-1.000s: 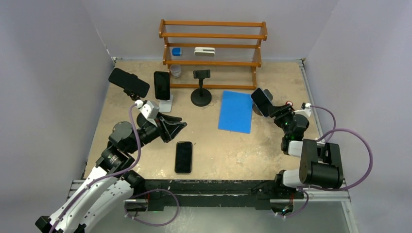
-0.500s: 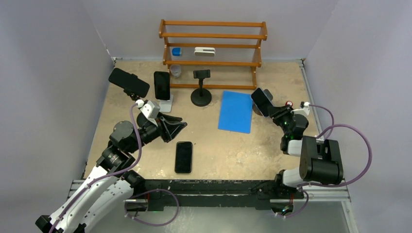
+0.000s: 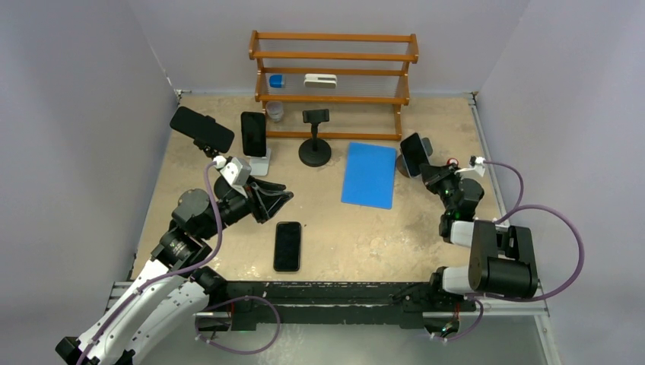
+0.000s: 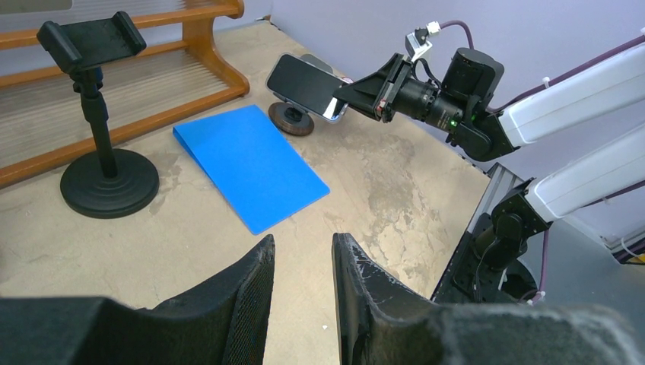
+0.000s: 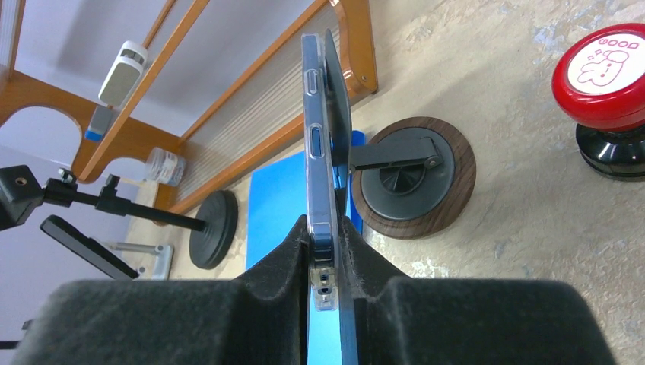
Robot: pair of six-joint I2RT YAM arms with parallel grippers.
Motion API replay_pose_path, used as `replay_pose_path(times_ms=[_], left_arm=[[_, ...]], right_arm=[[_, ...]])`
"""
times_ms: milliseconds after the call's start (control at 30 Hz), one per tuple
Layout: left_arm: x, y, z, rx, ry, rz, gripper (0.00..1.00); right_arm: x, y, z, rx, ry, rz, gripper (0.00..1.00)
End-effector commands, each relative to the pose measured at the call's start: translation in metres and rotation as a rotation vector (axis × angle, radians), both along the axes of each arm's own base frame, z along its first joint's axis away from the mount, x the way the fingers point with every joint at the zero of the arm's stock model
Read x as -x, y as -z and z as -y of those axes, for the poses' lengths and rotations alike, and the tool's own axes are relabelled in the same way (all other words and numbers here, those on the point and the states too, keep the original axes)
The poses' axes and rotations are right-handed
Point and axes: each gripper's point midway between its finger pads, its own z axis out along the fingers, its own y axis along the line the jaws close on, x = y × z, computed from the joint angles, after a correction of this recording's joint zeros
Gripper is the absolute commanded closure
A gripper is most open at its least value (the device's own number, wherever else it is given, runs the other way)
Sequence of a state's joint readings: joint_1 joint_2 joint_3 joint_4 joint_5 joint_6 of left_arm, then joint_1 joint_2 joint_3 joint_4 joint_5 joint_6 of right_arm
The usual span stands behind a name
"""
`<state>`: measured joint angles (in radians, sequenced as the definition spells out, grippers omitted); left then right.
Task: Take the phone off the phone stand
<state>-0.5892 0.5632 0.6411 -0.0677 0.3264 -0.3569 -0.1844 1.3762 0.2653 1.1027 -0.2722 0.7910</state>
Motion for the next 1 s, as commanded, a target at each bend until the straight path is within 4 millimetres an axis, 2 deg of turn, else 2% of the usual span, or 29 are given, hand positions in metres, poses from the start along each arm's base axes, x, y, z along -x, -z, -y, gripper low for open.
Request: replay_pose_path(times_ms=[0, 200, 767, 967], left_arm=[[0.001, -0.012, 0.001, 0.037, 0.008, 0.037, 0.68], [0.000, -0.012, 0.001, 0.037, 0.009, 0.034, 0.68], [0.001, -0.011, 0.002, 0.037, 0.016, 0.030, 0.68], [0.001, -0.012, 0.002, 0.038, 0.015, 0.032, 0.68]], right_arm=[[-0.004, -0.022, 0.002, 0.029, 0.000, 0.076, 0.99], [-0.002, -0.025, -0.001, 0.037, -0.011, 0.086, 1.00], [0.001, -0.051, -0.011, 0.106, 0.006, 0.109, 1.00], [0.003, -0.072, -0.014, 0.104, 0.003, 0.147, 1.00]])
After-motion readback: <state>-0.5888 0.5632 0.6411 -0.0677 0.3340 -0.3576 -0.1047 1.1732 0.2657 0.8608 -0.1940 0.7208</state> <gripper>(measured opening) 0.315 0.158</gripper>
